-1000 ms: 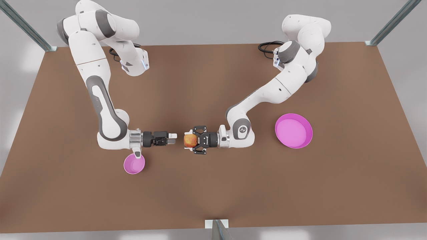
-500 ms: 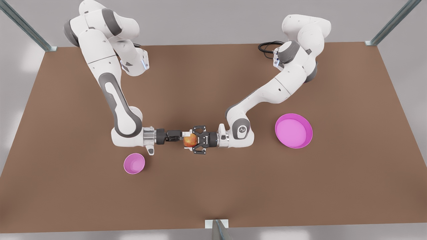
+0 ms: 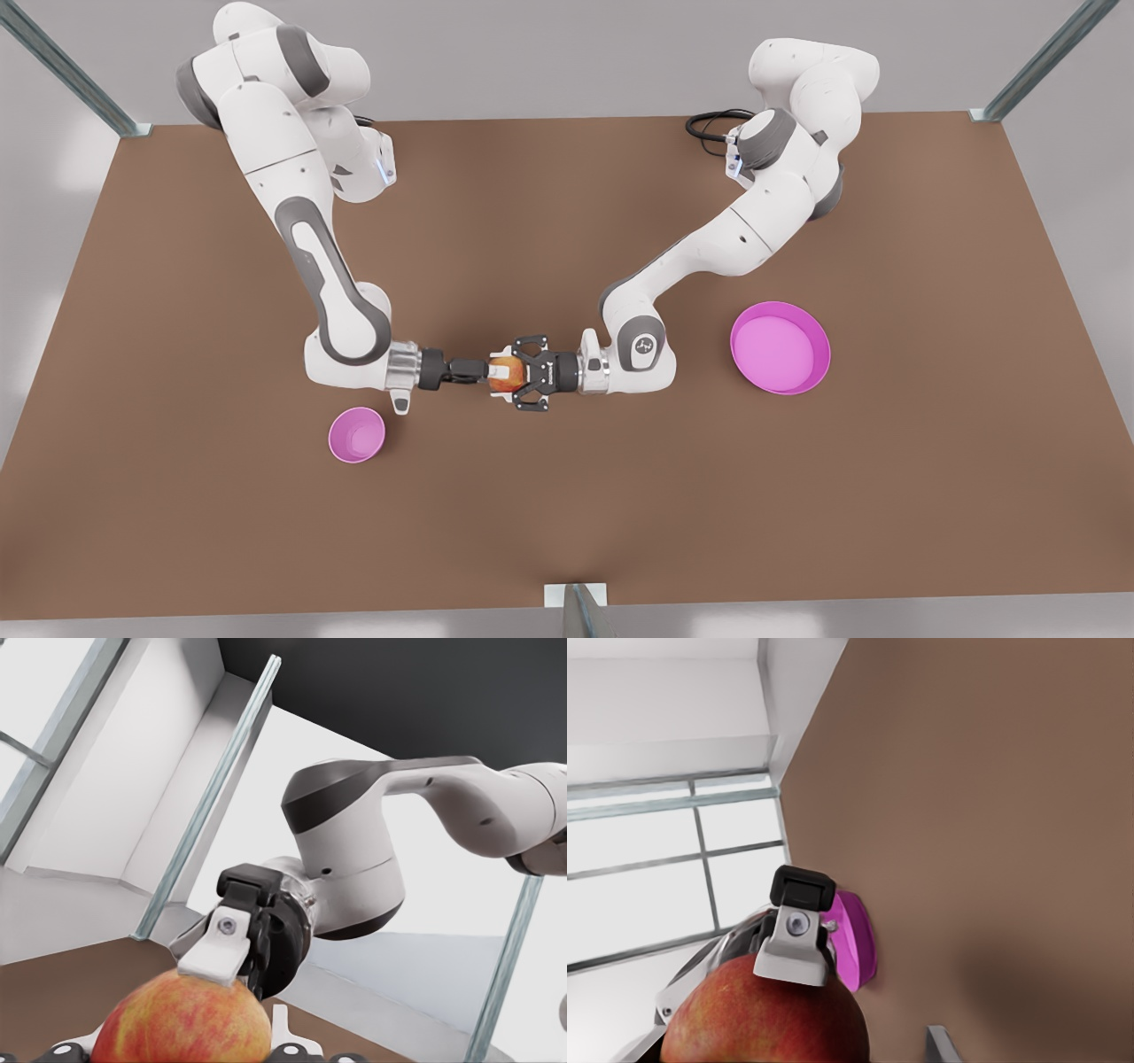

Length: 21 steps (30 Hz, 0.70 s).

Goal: Use the left arm to pick up the apple from the plate, transfer it to the gripper of the right arm, and then use the right arm to place it into the bowl

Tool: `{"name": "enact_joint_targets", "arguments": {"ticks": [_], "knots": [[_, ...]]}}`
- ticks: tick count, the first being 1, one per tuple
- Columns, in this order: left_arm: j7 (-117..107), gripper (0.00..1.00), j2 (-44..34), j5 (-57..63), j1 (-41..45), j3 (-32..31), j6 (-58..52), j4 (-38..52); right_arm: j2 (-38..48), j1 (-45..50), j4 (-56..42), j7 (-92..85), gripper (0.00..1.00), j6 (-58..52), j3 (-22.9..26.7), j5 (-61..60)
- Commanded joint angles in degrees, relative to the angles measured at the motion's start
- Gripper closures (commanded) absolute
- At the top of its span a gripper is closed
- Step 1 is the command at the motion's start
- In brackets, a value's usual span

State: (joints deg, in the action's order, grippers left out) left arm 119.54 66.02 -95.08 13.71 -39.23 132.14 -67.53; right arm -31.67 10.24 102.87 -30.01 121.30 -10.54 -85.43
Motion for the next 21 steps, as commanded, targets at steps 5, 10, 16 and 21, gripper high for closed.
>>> {"name": "enact_joint_targets", "arguments": {"ticks": [5, 10, 16, 21], "knots": [[1.5, 0.27, -0.2, 0.2, 0.0, 0.1, -0.2, 0.0, 0.1, 0.0, 0.3, 1.2, 0.0, 0.7, -1.1, -0.1], [1.5, 0.27, -0.2, 0.2, 0.1, 0.1, -0.2, 0.0, 0.3, -0.1, 0.3, 1.3, 0.0, 0.7, -2.1, -0.1], [1.5, 0.27, -0.2, 0.2, 0.1, 0.1, -0.2, 0.0, 0.1, -0.3, 0.1, 0.6, 0.33, 0.7, -2.1, -0.1], [1.5, 0.27, -0.1, 0.2, 0.1, 0.2, -0.3, 0.0, 0.1, -0.5, 0.0, 0.6, 0.45, 0.6, -2.0, 0.0]]}}
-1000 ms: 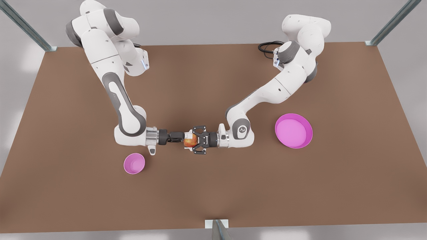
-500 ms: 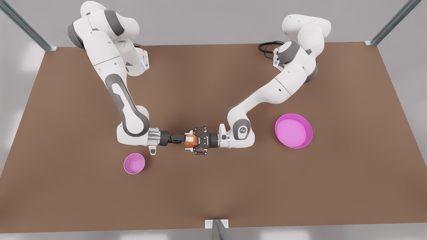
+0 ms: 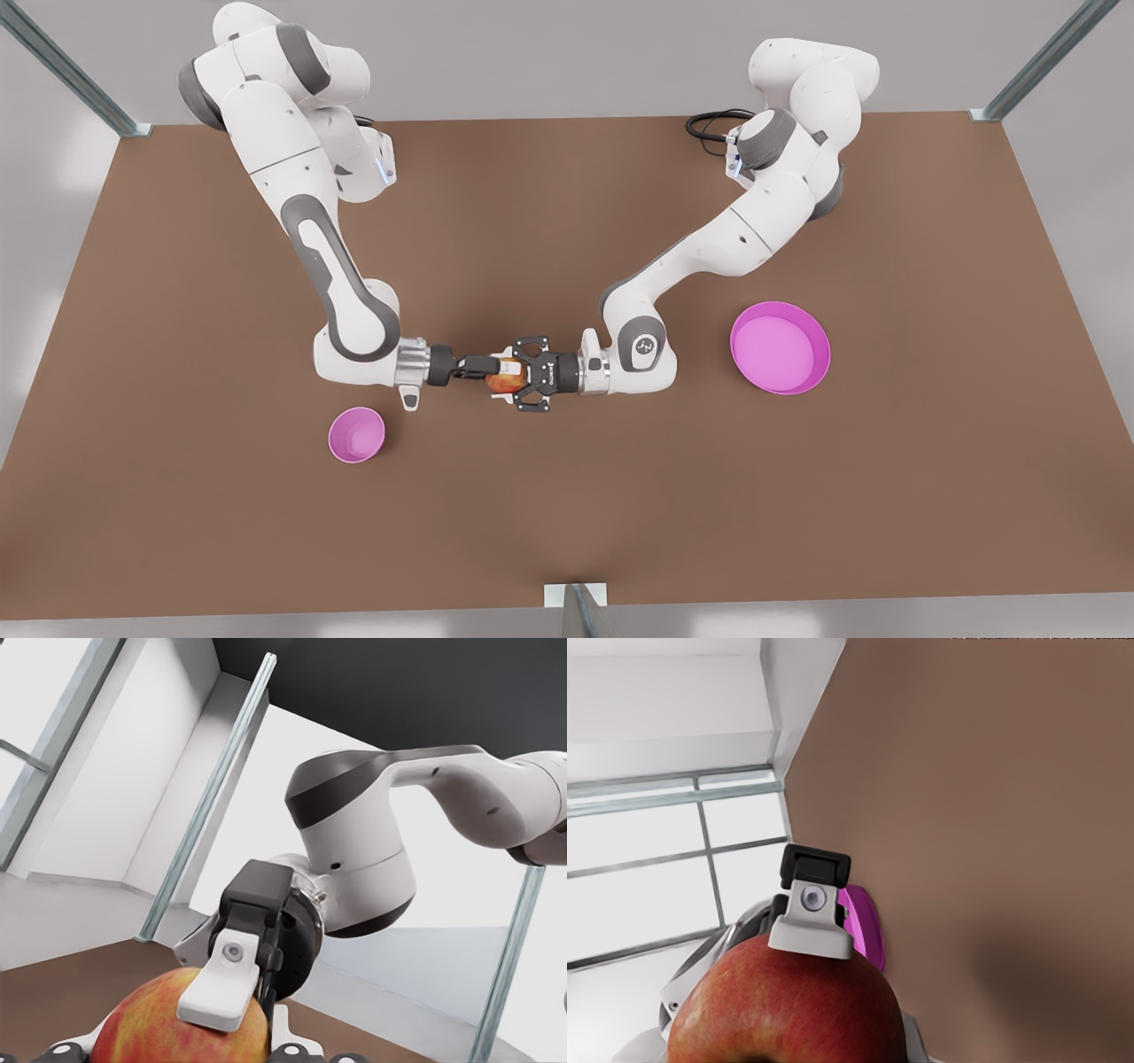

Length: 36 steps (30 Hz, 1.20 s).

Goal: Use the left arm to pick up the apple from the plate, transfer it to the gripper of the right arm, and then use the right arm to place it into the bowl

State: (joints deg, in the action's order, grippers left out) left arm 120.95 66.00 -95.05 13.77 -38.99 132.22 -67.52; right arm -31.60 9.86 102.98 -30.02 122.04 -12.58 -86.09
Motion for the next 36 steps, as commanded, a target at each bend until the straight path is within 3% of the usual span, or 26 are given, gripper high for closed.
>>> {"name": "enact_joint_targets", "arguments": {"ticks": [1, 2, 3, 4, 15, 19, 26, 29, 33, 36], "knots": [[0.1, 0.27, -0.1, 0.1, 0.0, 0.0, -0.3, 0.0, 0.0, -0.1, -0.1, 0.5, 0.45, -0.2, 0.0, 0.7], [0.1, 0.24, -0.2, 0.1, -0.1, 0.0, -0.3, 0.0, 0.0, -0.1, -0.1, 0.5, 0.46, -0.2, 0.0, 0.7], [0.1, 0.05, -0.2, 0.0, 0.3, -0.1, -0.2, 0.0, 0.0, -0.1, -0.1, 0.5, 0.46, -0.2, 0.0, 0.7], [-0.4, 0.0, -0.2, -0.1, 0.3, -0.2, -0.3, 0.0, 0.0, -0.1, -0.1, 0.5, 0.46, -0.2, 0.0, 0.7], [0.0, 0.0, -0.2, 0.8, -0.6, 2.6, -0.8, -1.5, 0.0, -0.3, -0.1, -0.1, 0.48, -0.6, 0.1, 1.0], [1.0, 0.0, -1.0, 5.2, -7.1, 3.0, -2.2, -6.4, 0.0, -0.3, -0.1, -0.6, 0.48, -0.6, 0.1, 1.1], [-32.7, 0.0, -8.3, 33.2, -13.9, 3.0, -2.2, -8.9, 0.0, -2.2, 0.0, -0.8, 0.48, -2.7, 0.6, 3.3], [-57.8, 0.0, -14.1, 58.8, -18.2, 3.0, -3.3, -10.0, -0.1, -6.3, 0.0, -1.3, 0.48, -7.2, 0.6, 8.0], [-87.7, 0.0, -30.2, 92.6, -30.7, 4.1, -24.1, -12.1, -1.7, -12.5, -0.1, -5.3, 0.48, -12.2, 0.7, 12.0], [-109.7, 0.0, -36.4, 99.7, -33.5, 4.3, -33.2, -10.0, -1.7, -15.0, -0.2, -5.6, 0.48, -12.4, 0.7, 16.0]]}}
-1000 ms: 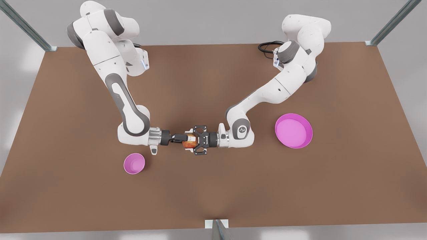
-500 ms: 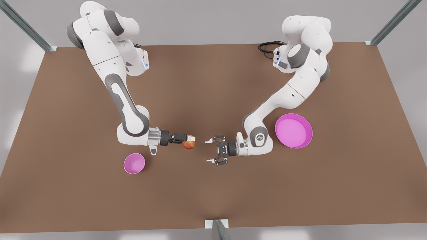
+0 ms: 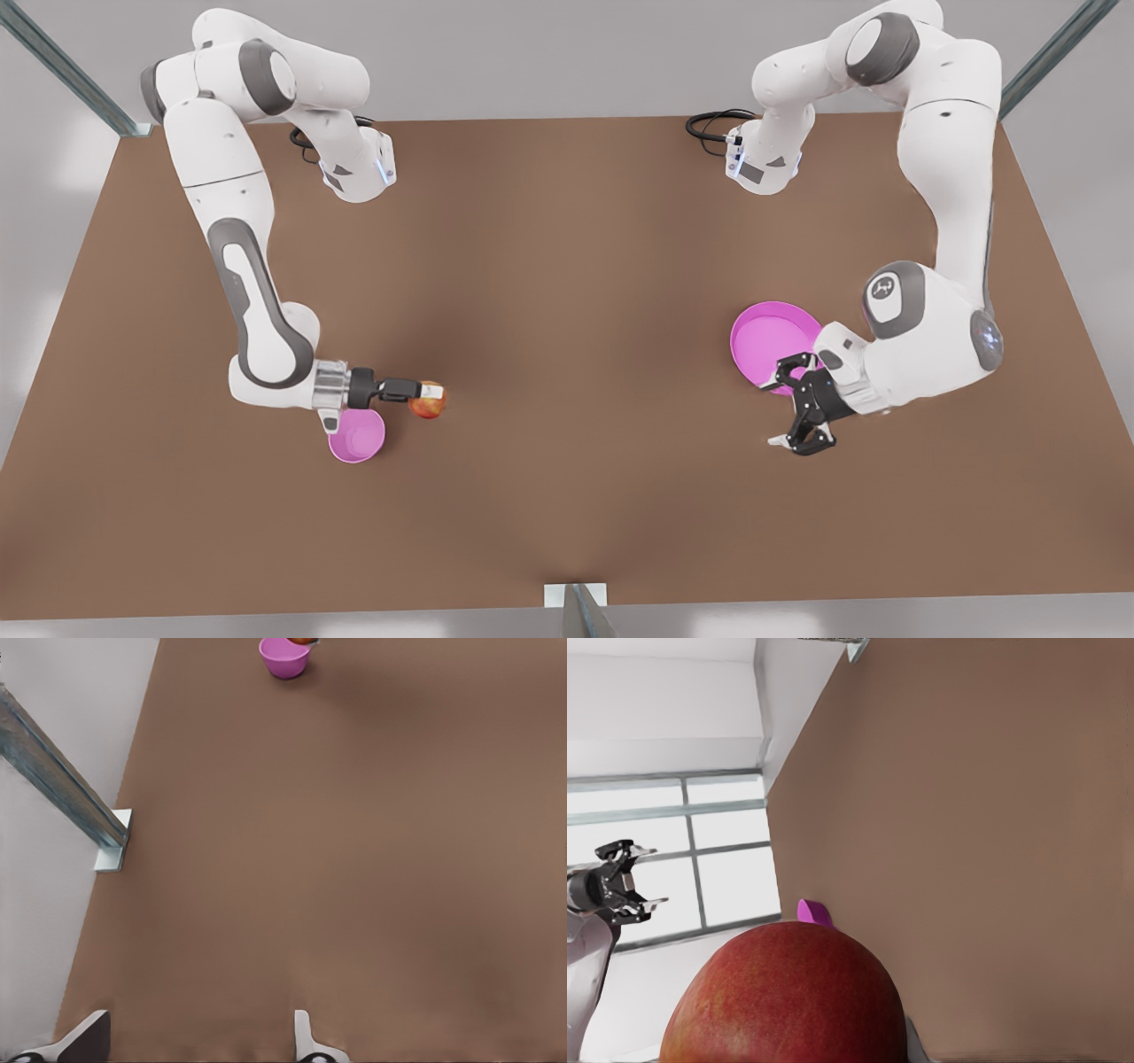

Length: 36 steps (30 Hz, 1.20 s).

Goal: Use the left arm to pick up the apple from the plate, transfer it to the gripper of the right arm, and then use the right arm to place it into the bowl

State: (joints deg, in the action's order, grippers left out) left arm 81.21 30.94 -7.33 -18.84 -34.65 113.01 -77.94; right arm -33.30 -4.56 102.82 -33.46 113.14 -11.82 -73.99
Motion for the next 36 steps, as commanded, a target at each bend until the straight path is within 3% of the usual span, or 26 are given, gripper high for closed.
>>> {"name": "enact_joint_targets", "arguments": {"ticks": [1, 4, 7, 8, 9, 10, 12, 21, 30, 36], "knots": [[-75.0, 0.0, -4.2, 12.1, -1.3, 1.1, -14.4, 0.5, 0.0, -1.9, -0.2, -2.5, 0.48, -3.5, 0.0, 6.0], [-81.1, 0.0, -8.7, 22.4, -1.3, 3.0, -16.2, 0.8, 0.0, -3.6, -2.0, -2.5, 0.48, -3.5, 0.0, 12.3], [-87.4, 0.0, -13.1, 22.0, -2.3, 2.7, -22.7, 1.5, 0.0, -5.4, -4.2, -2.5, 0.48, -3.5, 0.0, 16.2], [-88.5, 0.0, -15.5, 21.1, -0.9, 5.4, -22.8, 1.7, -0.1, -5.7, -5.3, -2.4, 0.48, -3.5, 0.1, 18.3], [-88.3, 0.0, -18.7, 15.1, 9.5, 19.2, -22.4, 1.2, -0.1, -5.8, -5.3, -2.5, 0.48, -3.4, 0.1, 18.3], [-88.1, 0.0, -22.2, 9.2, 15.0, 27.3, -22.2, -0.9, -0.1, -5.8, -5.8, -2.4, 0.48, -2.8, 0.4, 20.1], [-83.6, 0.0, -24.7, 9.1, 19.1, 32.2, -21.1, -5.6, -0.1, -5.7, -6.4, -2.4, 0.48, -2.5, 1.4, 22.2], [-86.7, 0.0, -22.2, 9.0, 19.4, 32.0, -21.8, -3.5, -4.9, -5.8, -15.5, -3.0, 0.48, -1.2, 2.6, 39.1], [-86.7, 0.0, -22.2, 9.0, 19.4, 32.0, -21.9, -3.6, -5.5, -4.9, -16.2, -1.3, 0.47, 5.2, 1.9, 58.0], [-86.7, 0.0, -22.2, 9.0, 19.4, 32.0, -21.9, -3.6, -6.5, -2.5, -16.2, 2.6, 0.46, 7.4, 2.0, 62.2]]}}
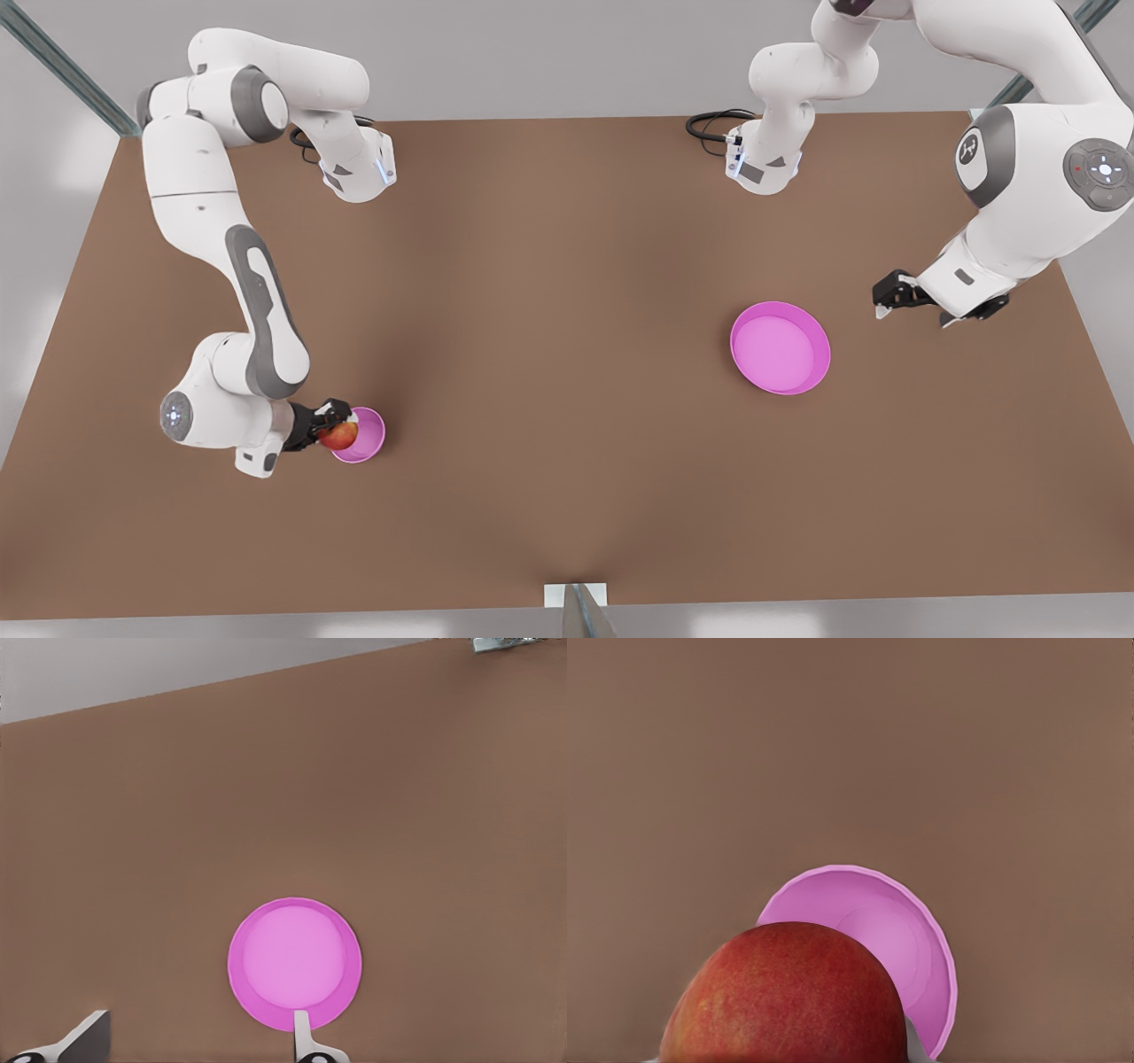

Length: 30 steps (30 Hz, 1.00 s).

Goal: Use the left arm to pick up the apple from the plate, transfer it to the gripper of the right arm, and then use the right arm to place it into the bowl

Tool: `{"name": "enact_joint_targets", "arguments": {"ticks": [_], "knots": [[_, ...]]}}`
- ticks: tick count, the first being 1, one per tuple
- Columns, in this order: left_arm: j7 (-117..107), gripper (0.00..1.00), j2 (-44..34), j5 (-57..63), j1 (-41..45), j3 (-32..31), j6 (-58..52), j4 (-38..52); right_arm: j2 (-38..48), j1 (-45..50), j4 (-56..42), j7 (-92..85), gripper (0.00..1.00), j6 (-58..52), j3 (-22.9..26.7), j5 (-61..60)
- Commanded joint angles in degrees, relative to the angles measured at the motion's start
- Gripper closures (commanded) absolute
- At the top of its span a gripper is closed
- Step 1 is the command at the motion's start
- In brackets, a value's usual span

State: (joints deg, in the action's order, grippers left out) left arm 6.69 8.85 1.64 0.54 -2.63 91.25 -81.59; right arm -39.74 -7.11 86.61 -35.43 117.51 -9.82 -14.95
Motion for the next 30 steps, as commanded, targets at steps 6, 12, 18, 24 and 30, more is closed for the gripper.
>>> {"name": "enact_joint_targets", "arguments": {"ticks": [6, 12, 18, 24, 30], "knots": [[-12.2, 0.0, -0.1, 0.0, 0.0, 0.0, -0.1, 0.0, -0.7, 0.5, 0.0, 5.6, 0.42, 3.2, 0.0, 4.1], [-11.9, 0.0, -0.1, 0.1, 0.0, -0.1, -0.1, 0.1, -0.6, 1.0, 0.0, 7.3, 0.0, 2.7, 0.0, 4.8], [-11.8, 0.0, -0.1, 0.2, 0.0, -0.1, -0.1, 0.1, 0.8, 1.2, -6.8, 13.1, 0.0, -4.8, 0.4, 8.3], [-11.8, 0.0, -0.1, 0.2, 0.0, -0.1, 0.0, 0.2, 21.1, 0.2, -15.0, 40.0, 0.0, -35.2, -2.5, 19.9], [-11.8, 0.0, -0.1, 0.2, 0.5, -0.1, -0.1, 0.1, 20.9, 1.7, -17.7, 41.9, 0.0, -35.9, -2.7, 20.5]]}}
